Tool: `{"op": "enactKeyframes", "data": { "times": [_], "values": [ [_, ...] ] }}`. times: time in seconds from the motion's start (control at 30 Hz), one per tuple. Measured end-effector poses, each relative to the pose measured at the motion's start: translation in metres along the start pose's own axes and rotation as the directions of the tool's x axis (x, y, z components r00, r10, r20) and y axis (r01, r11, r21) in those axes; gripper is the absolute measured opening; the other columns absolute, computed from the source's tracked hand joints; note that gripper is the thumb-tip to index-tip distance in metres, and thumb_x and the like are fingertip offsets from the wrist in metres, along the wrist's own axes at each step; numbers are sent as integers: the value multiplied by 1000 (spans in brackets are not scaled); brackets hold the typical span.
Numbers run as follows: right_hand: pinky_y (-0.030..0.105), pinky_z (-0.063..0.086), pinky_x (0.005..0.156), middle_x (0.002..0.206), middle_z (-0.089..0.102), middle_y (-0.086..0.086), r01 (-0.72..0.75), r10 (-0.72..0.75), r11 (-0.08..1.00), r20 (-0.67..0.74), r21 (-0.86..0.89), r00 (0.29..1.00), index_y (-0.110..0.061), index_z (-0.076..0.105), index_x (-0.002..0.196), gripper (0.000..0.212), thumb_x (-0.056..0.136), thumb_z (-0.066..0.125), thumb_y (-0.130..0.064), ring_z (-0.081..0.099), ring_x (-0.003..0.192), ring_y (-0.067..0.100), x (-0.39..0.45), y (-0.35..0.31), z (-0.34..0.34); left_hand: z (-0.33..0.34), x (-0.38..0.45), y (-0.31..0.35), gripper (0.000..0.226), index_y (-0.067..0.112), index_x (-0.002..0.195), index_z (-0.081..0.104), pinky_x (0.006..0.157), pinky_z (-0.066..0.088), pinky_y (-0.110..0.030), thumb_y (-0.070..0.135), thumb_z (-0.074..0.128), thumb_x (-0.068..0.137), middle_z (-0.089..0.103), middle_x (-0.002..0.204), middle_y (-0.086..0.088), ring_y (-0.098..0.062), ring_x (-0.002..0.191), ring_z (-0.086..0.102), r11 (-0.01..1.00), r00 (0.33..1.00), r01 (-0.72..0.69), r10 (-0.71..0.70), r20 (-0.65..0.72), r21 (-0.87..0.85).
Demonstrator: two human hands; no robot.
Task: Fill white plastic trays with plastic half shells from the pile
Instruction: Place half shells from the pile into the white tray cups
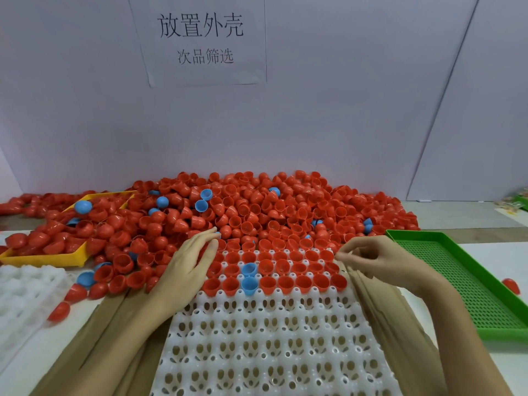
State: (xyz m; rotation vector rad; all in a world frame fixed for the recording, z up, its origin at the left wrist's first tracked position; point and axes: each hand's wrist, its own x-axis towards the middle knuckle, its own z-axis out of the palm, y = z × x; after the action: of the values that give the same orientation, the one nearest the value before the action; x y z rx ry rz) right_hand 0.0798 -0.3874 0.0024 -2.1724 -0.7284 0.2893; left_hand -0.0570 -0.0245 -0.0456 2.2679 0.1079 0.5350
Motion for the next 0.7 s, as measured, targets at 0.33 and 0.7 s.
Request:
{"op": "enactKeyframes", "data": {
  "times": [0.33, 0.7],
  "values": [
    [39, 46, 116, 145, 59, -4, -23, -97, 944, -345, -328, 933, -24, 61, 144, 57, 95, 63, 5, 54, 134, 16, 40, 29, 39, -34, 7, -21, 33, 12, 132, 66, 112, 33, -28, 20, 45, 108, 64, 137, -2, -13, 131, 51, 967, 976, -11, 66, -209, 255],
    [33, 61, 89, 103, 70, -14, -36, -24, 994, -532, -103, 847, -30, 65, 135, 51, 90, 81, -11, 68, 95, 4, 45, 31, 40, -39, 5, -5, 26, 10, 117, 72, 108, 34, -29, 20, 52, 105, 65, 128, -1, -13, 124, 52, 942, 963, -83, 159, -216, 326]
  ]
}}
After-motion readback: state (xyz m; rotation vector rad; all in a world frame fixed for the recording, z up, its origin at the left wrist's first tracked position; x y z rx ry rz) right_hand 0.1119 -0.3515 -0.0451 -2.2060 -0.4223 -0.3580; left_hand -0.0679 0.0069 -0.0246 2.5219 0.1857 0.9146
